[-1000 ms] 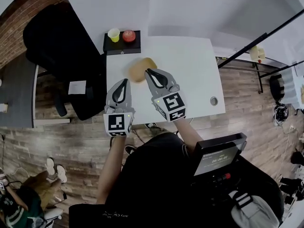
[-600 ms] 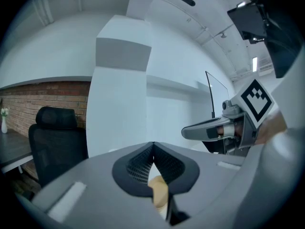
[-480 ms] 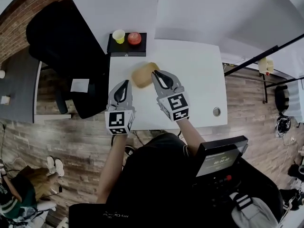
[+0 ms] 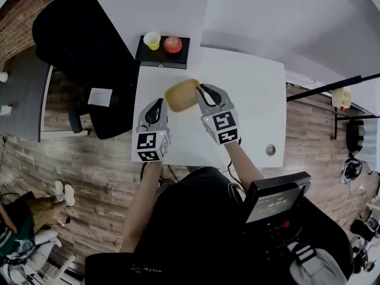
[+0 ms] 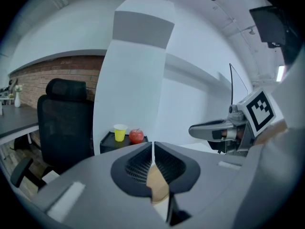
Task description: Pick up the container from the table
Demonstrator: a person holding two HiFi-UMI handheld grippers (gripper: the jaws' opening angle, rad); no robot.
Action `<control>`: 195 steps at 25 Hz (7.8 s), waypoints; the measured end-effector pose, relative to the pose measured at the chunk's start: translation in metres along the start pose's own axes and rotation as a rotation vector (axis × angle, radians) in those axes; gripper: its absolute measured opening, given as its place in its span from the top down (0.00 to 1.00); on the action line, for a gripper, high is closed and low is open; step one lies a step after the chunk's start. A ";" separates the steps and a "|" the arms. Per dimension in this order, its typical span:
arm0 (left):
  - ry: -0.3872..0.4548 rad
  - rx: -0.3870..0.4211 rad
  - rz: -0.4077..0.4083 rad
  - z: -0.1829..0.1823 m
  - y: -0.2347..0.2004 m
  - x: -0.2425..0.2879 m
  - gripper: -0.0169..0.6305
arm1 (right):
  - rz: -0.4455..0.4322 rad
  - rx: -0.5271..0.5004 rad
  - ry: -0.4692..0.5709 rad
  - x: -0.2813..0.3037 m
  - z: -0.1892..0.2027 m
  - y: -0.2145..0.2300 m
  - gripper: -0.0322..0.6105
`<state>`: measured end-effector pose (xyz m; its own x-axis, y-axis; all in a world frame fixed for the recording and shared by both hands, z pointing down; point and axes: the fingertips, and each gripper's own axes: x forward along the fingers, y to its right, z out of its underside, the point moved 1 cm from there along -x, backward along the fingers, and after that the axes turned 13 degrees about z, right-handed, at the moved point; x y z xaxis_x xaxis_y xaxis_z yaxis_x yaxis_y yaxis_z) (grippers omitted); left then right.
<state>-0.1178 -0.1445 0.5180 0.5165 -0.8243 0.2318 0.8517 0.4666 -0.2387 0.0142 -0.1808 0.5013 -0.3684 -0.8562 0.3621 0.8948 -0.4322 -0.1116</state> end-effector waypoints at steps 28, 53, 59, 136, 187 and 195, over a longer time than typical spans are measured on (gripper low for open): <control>-0.238 -0.416 -0.132 0.125 -0.051 0.057 0.85 | -0.095 0.000 -0.316 0.101 0.141 0.025 0.76; -0.272 -0.431 -0.130 0.143 -0.064 0.076 0.86 | -0.086 0.066 -0.487 0.122 0.195 0.011 0.74; -0.314 -0.404 -0.128 0.142 -0.062 0.077 0.85 | -0.069 0.090 -0.496 0.122 0.197 0.010 0.75; -0.400 -0.625 -0.160 0.198 -0.048 0.040 0.89 | -0.043 0.173 -0.501 0.068 0.200 -0.007 0.90; -0.283 -0.502 -0.049 0.126 -0.033 0.018 0.89 | 0.052 0.167 -0.331 0.025 0.129 -0.006 0.90; -0.236 -0.468 -0.037 0.101 -0.034 0.021 0.89 | 0.062 0.175 -0.275 0.025 0.105 0.000 0.90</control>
<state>-0.1264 -0.1453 0.6266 0.5386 -0.7178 0.4411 0.7670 0.2010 -0.6093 0.0311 -0.1722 0.6075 -0.2510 -0.7606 0.5988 0.9521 -0.3056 0.0109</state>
